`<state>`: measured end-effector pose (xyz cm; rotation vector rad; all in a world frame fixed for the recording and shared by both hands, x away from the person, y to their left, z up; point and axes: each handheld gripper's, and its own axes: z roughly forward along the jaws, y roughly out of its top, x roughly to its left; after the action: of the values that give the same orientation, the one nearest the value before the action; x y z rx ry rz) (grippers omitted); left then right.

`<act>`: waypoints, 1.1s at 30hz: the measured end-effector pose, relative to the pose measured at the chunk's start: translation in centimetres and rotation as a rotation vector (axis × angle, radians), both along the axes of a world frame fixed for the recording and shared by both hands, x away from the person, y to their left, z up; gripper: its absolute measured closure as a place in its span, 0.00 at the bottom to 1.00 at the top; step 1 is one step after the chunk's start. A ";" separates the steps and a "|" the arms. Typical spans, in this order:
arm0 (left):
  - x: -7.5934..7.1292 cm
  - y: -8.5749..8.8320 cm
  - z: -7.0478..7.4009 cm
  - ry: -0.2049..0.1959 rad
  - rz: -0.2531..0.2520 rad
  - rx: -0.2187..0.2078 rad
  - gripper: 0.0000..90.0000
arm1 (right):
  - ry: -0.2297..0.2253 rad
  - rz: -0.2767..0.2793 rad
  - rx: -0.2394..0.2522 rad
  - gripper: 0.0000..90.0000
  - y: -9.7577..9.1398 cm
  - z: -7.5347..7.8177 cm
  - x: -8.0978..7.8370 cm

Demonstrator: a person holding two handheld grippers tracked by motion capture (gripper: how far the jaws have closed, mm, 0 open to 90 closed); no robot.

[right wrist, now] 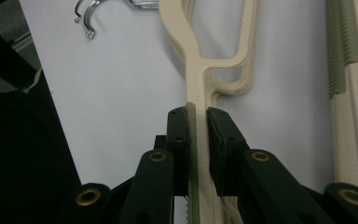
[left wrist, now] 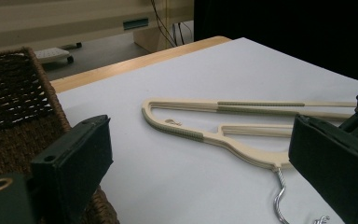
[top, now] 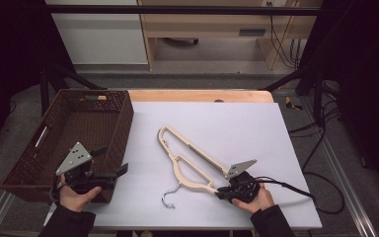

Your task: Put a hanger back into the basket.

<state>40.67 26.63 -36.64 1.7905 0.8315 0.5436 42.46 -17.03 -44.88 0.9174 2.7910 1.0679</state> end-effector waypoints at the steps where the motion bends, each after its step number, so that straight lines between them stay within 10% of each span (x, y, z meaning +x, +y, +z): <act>1: 0.0 -0.1 0.0 0.002 -0.004 0.003 0.06 | 0.001 0.005 0.008 0.88 -0.1 0.1 0.0; 20: -0.3 -5.8 -2.2 0.081 -0.136 0.059 0.10 | -0.020 -0.030 0.116 0.88 -0.9 1.5 0.0; 33: 1.7 -11.6 -5.3 0.227 -0.216 0.179 0.39 | -0.020 -0.030 0.111 0.88 -0.8 1.4 0.0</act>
<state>42.32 15.01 -41.96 2.1052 0.7469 0.2840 42.45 -17.84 -43.46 0.9497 2.7166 1.2311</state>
